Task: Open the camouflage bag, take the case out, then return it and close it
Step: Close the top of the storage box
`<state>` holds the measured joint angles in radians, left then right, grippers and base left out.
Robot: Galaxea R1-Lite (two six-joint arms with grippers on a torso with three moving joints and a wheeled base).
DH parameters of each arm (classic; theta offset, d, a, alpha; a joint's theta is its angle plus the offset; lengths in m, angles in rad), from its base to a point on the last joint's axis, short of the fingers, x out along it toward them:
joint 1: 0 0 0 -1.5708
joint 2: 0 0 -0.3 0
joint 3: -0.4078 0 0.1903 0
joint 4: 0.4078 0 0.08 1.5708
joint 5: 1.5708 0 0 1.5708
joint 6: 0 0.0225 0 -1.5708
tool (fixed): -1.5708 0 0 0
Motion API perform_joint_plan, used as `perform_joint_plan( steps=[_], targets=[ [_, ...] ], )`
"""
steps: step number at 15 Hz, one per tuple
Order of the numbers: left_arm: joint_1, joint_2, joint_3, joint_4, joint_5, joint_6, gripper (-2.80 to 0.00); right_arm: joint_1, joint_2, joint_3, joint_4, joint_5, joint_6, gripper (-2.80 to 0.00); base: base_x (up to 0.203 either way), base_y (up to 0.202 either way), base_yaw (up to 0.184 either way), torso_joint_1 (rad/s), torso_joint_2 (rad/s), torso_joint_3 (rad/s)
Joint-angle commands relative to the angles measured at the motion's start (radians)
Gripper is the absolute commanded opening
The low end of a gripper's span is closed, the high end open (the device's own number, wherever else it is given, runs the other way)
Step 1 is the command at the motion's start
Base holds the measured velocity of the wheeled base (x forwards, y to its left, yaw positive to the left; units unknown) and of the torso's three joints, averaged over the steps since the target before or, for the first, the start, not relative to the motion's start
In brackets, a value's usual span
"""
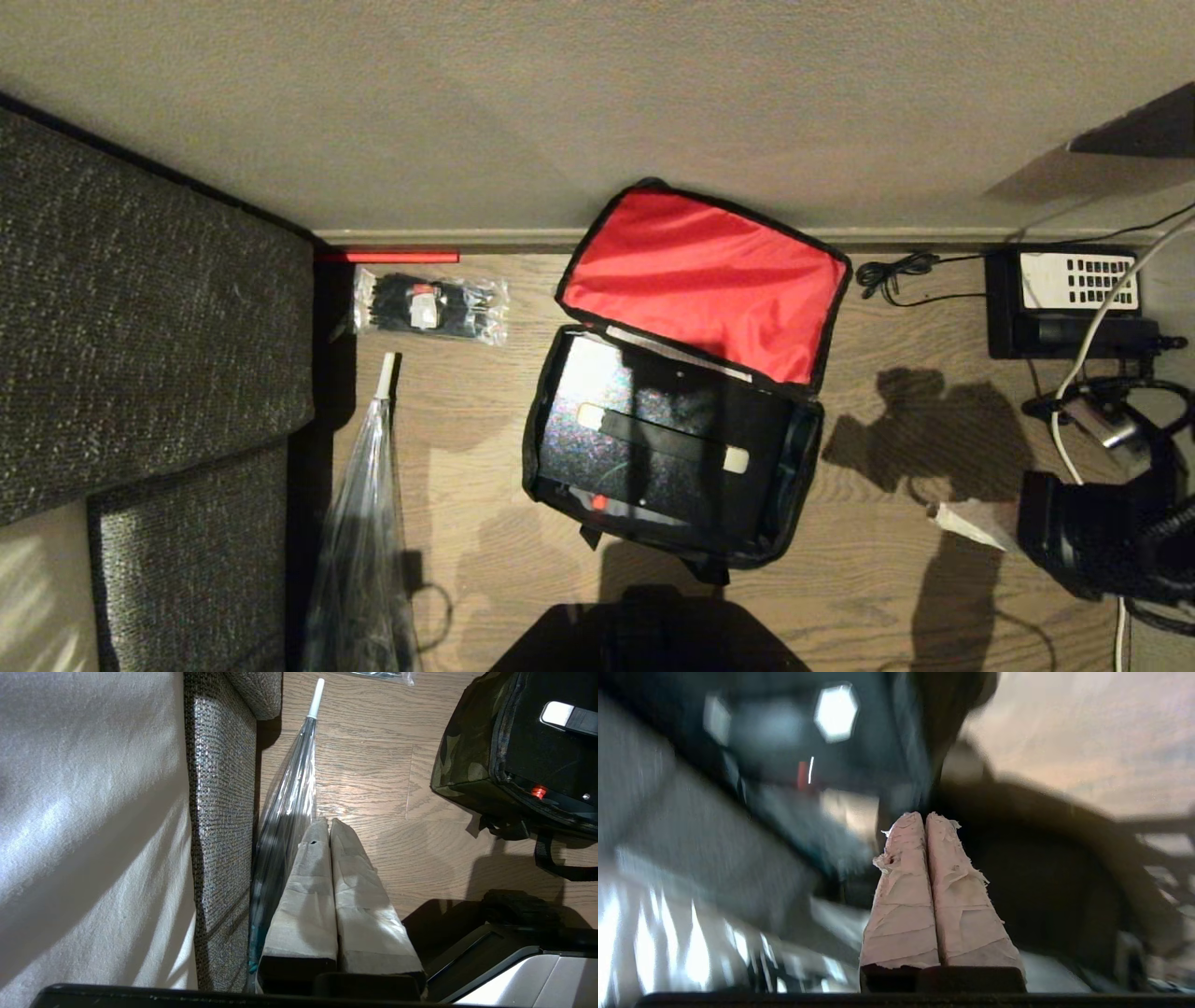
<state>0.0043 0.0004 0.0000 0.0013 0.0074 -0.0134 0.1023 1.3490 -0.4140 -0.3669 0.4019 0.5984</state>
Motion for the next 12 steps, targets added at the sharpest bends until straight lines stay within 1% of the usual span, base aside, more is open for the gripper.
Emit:
perform_joint_plan(
  steps=[1, 2, 3, 5, 7, 10, 12],
  targets=[
    [0.0, -0.002, 0.002, 0.0, 0.0, 0.0, -2.8, 0.001, 0.246, -0.001, -0.286, -0.066, 0.112, -2.8, 0.0, 0.0, 0.0, 0.0, 0.0, 0.0],
    [0.0, -0.002, 0.003, 0.0, 0.0, 0.0, -2.8, 0.001, 0.275, -0.01, -0.378, -0.099, 0.162, -2.8, 0.0, 0.0, 0.0, 0.0, 0.0, 0.0],
    [0.0, -0.002, 0.002, 0.0, 0.0, 0.0, -2.8, 0.002, 0.287, -0.032, -0.404, -0.118, 0.188, -2.8, 0.0, 0.0, 0.0, 0.0, 0.0, 0.0],
    [0.0, -0.002, 0.003, 0.0, 0.0, 0.0, -2.8, 0.002, 0.304, -0.078, -0.408, -0.131, 0.235, -2.8, 0.0, 0.0, 0.0, 0.0, 0.0, 0.0],
    [0.0, -0.002, 0.003, 0.0, 0.0, 0.0, -2.8, 0.002, 0.318, -0.133, -0.412, -0.157, 0.333, -2.8, 0.0, 0.0, 0.0, 0.0, 0.0, 0.0],
    [0.0, -0.002, 0.003, 0.0, 0.0, 0.0, -2.8, 0.006, 0.354, -0.126, -0.455, -0.156, 0.359, -2.8, 0.0, 0.0, 0.0, 0.0, 0.0, 0.0],
    [0.0, -0.002, 0.002, 0.0, 0.0, 0.0, -2.8, 0.012, 0.391, -0.137, -0.544, -0.159, 0.414, -2.8, 0.0, 0.0, 0.0, 0.0, 0.0, 0.0]
  ],
)
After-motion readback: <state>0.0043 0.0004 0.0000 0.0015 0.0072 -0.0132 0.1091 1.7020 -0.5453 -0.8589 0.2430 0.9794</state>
